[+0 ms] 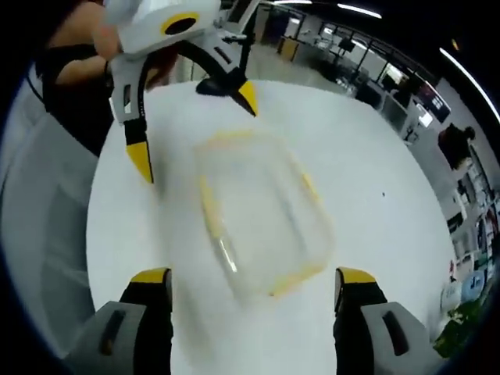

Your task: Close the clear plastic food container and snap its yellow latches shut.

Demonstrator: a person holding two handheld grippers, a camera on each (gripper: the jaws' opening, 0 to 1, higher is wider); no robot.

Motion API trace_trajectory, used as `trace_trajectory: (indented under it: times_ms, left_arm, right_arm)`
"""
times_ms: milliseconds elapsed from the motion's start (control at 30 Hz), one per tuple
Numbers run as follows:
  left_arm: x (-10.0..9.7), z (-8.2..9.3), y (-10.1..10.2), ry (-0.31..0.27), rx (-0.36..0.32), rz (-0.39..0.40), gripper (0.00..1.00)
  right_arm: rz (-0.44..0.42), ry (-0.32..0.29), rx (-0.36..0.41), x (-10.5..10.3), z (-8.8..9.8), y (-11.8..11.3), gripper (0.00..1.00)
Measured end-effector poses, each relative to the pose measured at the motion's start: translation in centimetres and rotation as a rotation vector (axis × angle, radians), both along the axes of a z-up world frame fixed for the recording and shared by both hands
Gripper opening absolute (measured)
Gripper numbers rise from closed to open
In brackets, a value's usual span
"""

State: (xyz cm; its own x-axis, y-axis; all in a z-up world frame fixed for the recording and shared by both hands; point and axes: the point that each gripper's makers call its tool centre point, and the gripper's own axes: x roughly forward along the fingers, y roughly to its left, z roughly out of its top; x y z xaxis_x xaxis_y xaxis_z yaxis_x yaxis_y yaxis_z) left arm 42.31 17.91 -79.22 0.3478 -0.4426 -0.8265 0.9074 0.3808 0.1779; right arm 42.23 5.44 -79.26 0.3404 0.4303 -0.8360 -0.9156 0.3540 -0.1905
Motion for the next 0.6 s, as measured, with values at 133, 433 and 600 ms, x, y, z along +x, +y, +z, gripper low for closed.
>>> trace_trajectory:
  times_ms: [133,433,600]
  left_arm:
    - [-0.4,0.2,-0.1,-0.024,-0.013,0.016,0.9]
    - [-1.4,0.1,0.2,-0.01,-0.086,0.074,0.92]
    - [-2.3,-0.2,0.7,-0.005,-0.115,0.1,0.92]
  right_arm:
    - [-0.027,-0.004,0.025,-0.6,0.1,-0.4,0.86]
    - [-0.099,-0.01,0.13,-1.6,0.6,-0.8,0.86]
    - [-0.134,-0.026,0.182,-2.2,1.0,-1.0,0.86]
